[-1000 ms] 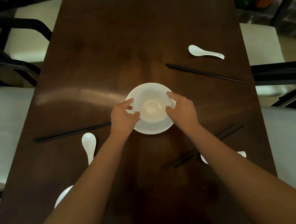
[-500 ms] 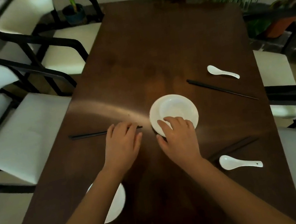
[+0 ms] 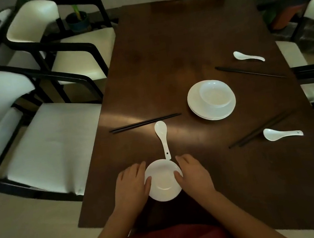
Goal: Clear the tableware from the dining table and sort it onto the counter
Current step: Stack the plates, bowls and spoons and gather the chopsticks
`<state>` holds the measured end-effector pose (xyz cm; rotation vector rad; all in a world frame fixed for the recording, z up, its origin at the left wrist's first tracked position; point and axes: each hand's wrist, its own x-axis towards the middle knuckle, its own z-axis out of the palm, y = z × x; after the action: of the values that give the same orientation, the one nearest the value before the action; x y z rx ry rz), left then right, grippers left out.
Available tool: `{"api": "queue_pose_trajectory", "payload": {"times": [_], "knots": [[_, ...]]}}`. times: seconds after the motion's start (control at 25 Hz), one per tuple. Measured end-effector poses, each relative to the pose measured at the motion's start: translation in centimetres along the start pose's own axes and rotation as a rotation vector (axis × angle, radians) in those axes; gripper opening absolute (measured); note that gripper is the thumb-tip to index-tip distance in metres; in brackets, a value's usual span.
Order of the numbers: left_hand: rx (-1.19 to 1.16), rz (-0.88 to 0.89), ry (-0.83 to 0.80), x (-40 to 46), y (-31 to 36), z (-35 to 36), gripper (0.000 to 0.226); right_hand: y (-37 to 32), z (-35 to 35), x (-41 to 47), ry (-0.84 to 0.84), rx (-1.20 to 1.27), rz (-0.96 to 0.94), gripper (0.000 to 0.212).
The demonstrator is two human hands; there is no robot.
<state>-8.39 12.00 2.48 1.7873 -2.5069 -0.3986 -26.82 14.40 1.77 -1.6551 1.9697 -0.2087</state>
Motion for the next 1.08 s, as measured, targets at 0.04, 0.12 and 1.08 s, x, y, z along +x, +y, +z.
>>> {"api": "queue_pose_trajectory", "payload": {"times": [0.04, 0.12, 1.08], "knots": [[-0.01, -0.028, -0.071, -0.4, -0.5, 0.6, 0.048, -0.2, 0.7, -0.2, -0.035, 0.004, 0.021, 0.048], [-0.056, -0.043, -0.151, -0.8, -1.2, 1.6, 0.05, -0.6, 1.5, -0.3, -0.055, 0.029, 0.054, 0.044], [-0.814, -0.158, -0.008, 21.2, 13.2, -5.7, 0.019, 9.7, -18.6, 10.9, 0.381, 0.654, 0.34, 0.021]]}}
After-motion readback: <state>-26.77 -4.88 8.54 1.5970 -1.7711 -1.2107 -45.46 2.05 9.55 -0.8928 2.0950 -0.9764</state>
